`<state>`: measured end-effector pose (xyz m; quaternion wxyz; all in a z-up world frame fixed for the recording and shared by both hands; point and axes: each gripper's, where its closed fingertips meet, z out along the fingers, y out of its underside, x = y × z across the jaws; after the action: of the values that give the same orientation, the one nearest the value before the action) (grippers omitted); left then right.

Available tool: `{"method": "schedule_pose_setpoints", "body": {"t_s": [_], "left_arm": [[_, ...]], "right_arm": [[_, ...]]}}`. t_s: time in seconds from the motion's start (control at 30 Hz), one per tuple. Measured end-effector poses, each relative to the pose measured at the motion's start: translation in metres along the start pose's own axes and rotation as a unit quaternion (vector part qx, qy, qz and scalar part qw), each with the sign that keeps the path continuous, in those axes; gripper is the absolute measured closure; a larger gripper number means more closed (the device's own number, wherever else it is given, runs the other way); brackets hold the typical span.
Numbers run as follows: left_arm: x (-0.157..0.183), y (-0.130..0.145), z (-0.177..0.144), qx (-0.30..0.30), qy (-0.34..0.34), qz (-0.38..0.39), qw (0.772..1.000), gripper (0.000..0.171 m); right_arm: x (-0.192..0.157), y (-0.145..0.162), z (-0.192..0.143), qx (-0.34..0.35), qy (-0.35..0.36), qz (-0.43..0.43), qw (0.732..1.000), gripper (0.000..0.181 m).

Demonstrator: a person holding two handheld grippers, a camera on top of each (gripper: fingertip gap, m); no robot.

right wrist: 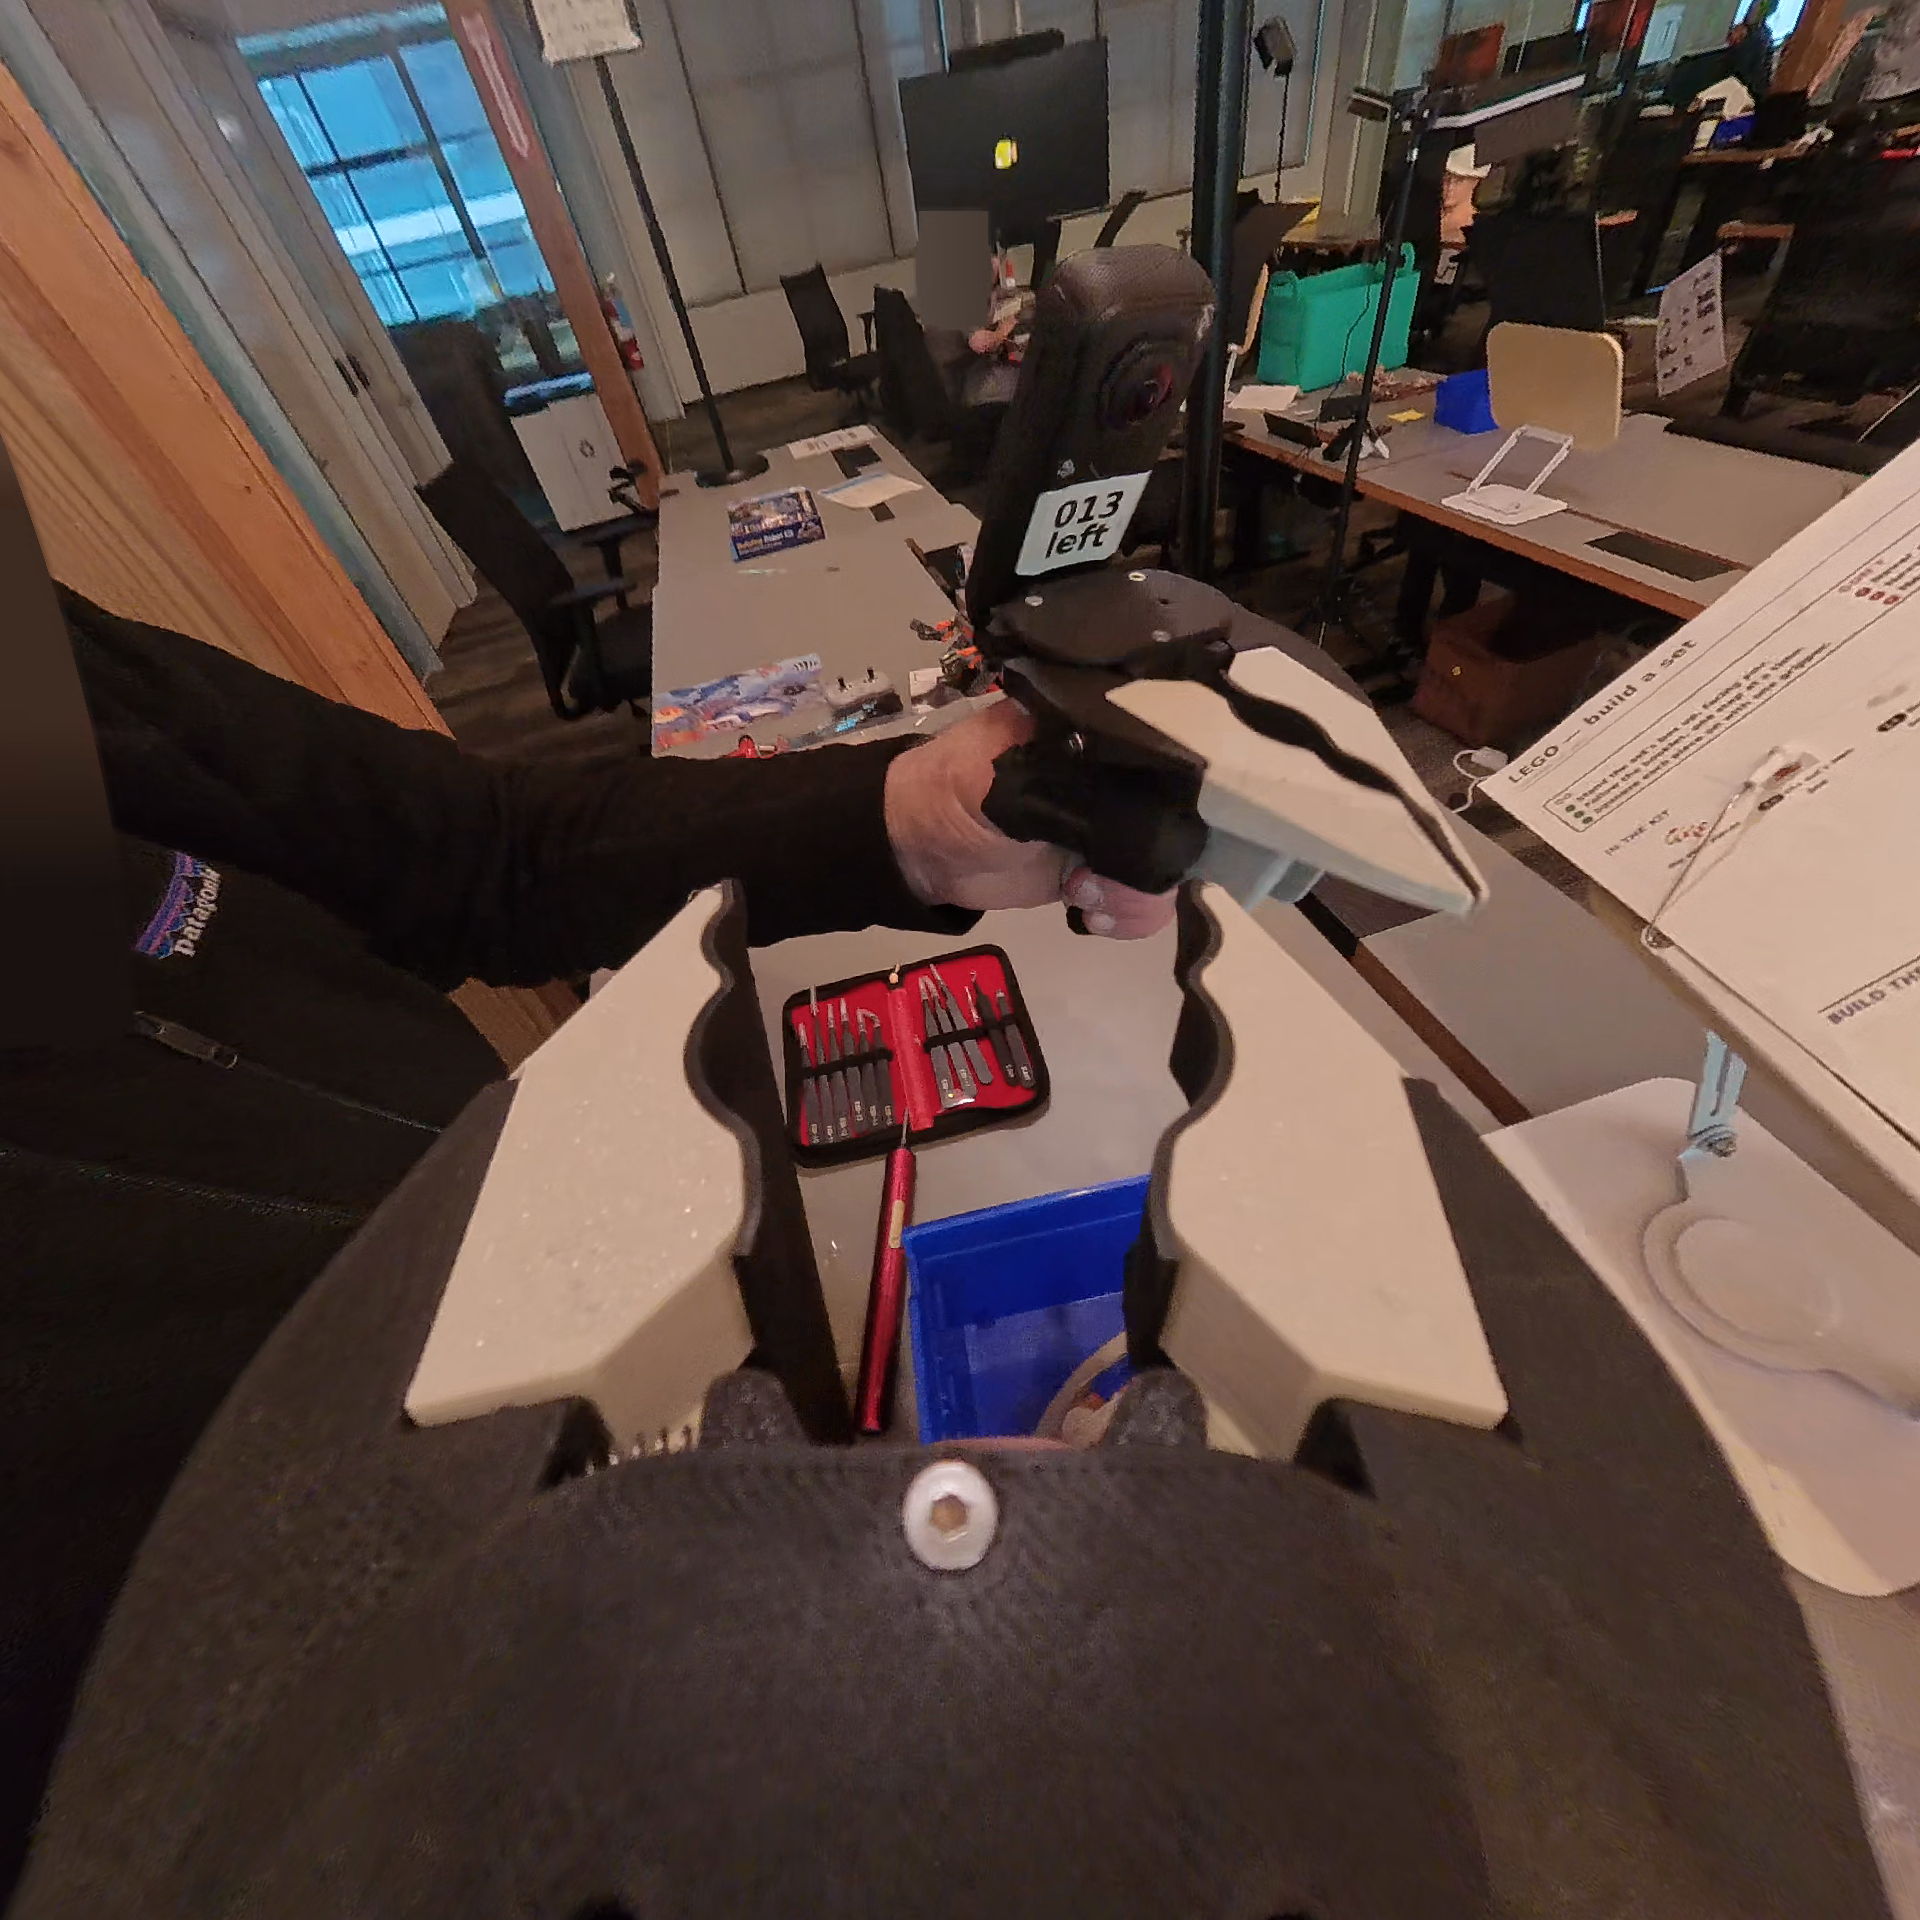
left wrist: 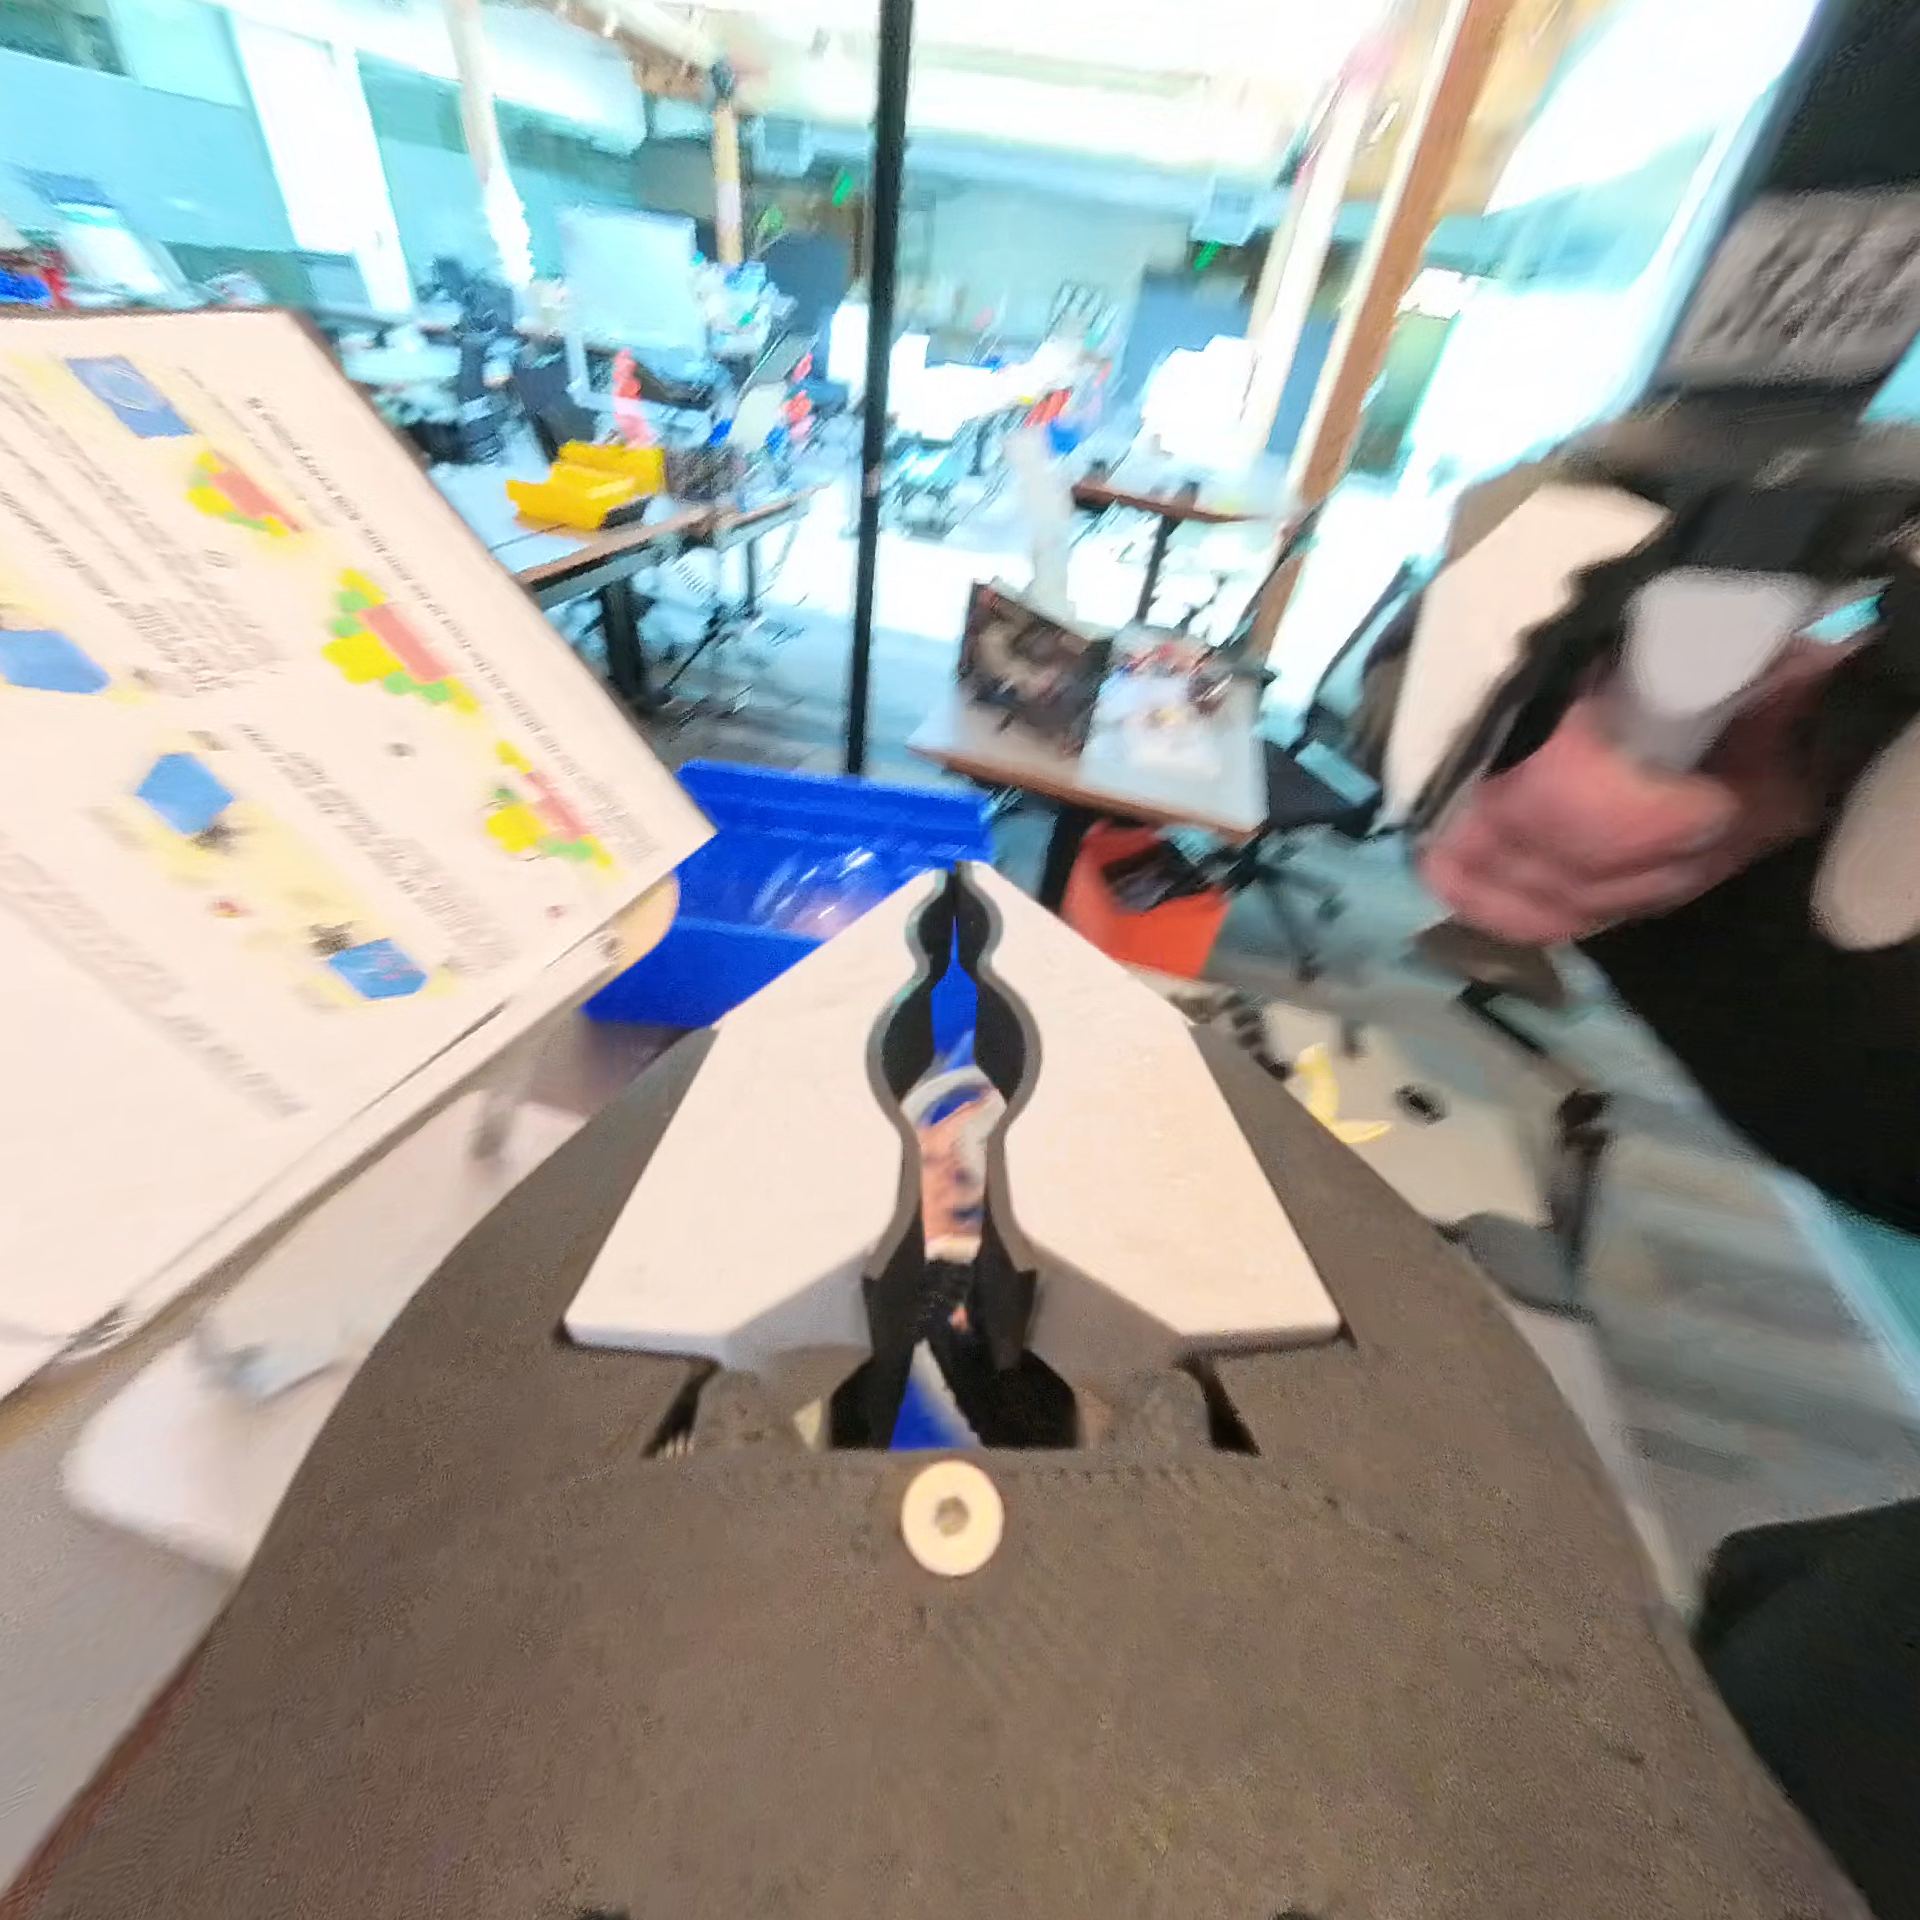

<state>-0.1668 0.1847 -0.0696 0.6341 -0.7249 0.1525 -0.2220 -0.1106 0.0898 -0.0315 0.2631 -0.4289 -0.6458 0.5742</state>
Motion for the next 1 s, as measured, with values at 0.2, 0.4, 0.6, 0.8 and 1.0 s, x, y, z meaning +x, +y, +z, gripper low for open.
{"method": "schedule_pose_setpoints", "body": {"t_s": [0.2,0.4,0.6,0.8,1.0], "left_arm": [[0.031,-0.009,-0.008,0.044,0.061,-0.007,0.997,0.144],[0.043,0.053,-0.021,-0.072,0.02,0.099,0.992,0.171],[0.052,0.133,-0.011,-0.19,-0.005,0.053,0.98,0.113],[0.06,0.156,0.018,-0.224,-0.029,0.1,0.969,0.123],[0.057,0.177,0.008,-0.247,-0.06,0.065,0.965,0.129]], "right_arm": [[-0.012,0.026,-0.028,0.014,0.049,-0.003,0.999,0.1],[-0.003,0.095,-0.079,-0.057,0.157,-0.016,0.986,0.181],[0.014,0.147,-0.109,-0.091,0.236,0.01,0.967,0.162],[0.039,0.188,-0.111,-0.146,0.245,0.041,0.957,0.137],[0.035,0.201,-0.115,-0.175,0.235,0.009,0.956,0.14]]}}
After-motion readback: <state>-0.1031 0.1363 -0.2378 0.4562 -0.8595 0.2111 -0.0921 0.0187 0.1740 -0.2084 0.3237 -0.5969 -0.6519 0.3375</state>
